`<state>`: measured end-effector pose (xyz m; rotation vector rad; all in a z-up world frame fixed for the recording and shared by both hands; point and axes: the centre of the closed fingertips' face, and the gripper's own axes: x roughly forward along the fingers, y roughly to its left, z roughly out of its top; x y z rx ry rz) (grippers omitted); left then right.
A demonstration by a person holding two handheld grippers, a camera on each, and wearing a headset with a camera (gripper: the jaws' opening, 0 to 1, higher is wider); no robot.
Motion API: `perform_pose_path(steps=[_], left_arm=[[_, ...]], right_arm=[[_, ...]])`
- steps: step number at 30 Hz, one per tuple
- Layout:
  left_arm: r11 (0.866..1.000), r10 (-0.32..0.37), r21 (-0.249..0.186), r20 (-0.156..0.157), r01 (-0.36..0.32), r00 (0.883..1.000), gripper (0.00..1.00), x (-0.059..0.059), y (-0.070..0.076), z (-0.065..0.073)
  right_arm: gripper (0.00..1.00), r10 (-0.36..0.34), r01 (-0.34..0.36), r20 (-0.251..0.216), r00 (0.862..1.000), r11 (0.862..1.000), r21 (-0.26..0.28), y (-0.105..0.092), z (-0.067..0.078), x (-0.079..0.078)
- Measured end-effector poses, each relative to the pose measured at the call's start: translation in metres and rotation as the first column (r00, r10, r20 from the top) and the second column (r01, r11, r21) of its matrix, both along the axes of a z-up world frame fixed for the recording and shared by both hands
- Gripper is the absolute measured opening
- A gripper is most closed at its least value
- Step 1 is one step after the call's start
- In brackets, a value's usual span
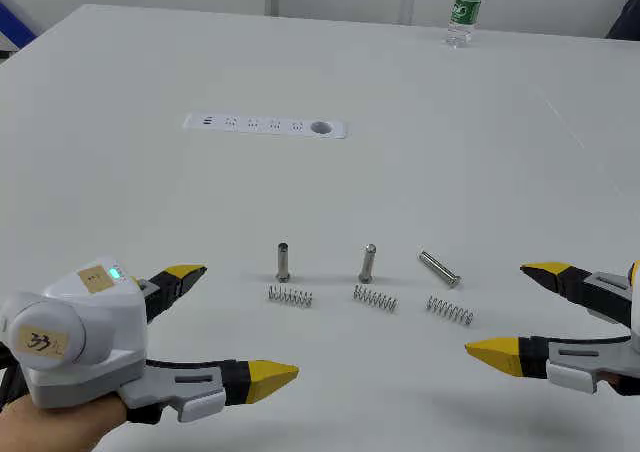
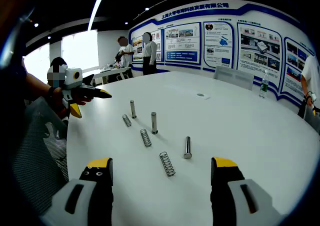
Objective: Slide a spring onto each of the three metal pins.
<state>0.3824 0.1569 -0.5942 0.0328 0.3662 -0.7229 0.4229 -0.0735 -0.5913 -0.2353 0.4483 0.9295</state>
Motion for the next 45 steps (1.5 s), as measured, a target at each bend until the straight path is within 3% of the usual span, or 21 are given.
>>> perform_pose_path(steps=[21,31,41,45], left_arm=[[1.000,0.008,-0.001,-0.001,-0.008,1.000,1.00,-0.001,-0.003,0.000],[1.000,0.010,-0.001,0.001,-0.010,1.000,1.00,0.000,-0.002,0.001],[1.000,0.010,0.000,0.006,-0.010,1.000,1.00,0.000,-0.002,0.002],[1.000,0.010,-0.001,0.005,-0.010,1.000,1.00,0.000,-0.002,0.001]], right_arm=[[0.81,-0.015,0.015,-0.007,1.000,1.000,0.012,0.001,0.000,-0.001],[0.80,-0.045,0.045,-0.012,0.999,0.999,0.027,-0.002,0.004,0.006],[0.75,-0.054,0.054,-0.018,0.998,0.999,0.005,0.002,0.008,0.020],[0.73,-0.056,0.055,-0.019,0.998,0.998,-0.033,0.003,0.005,0.027]])
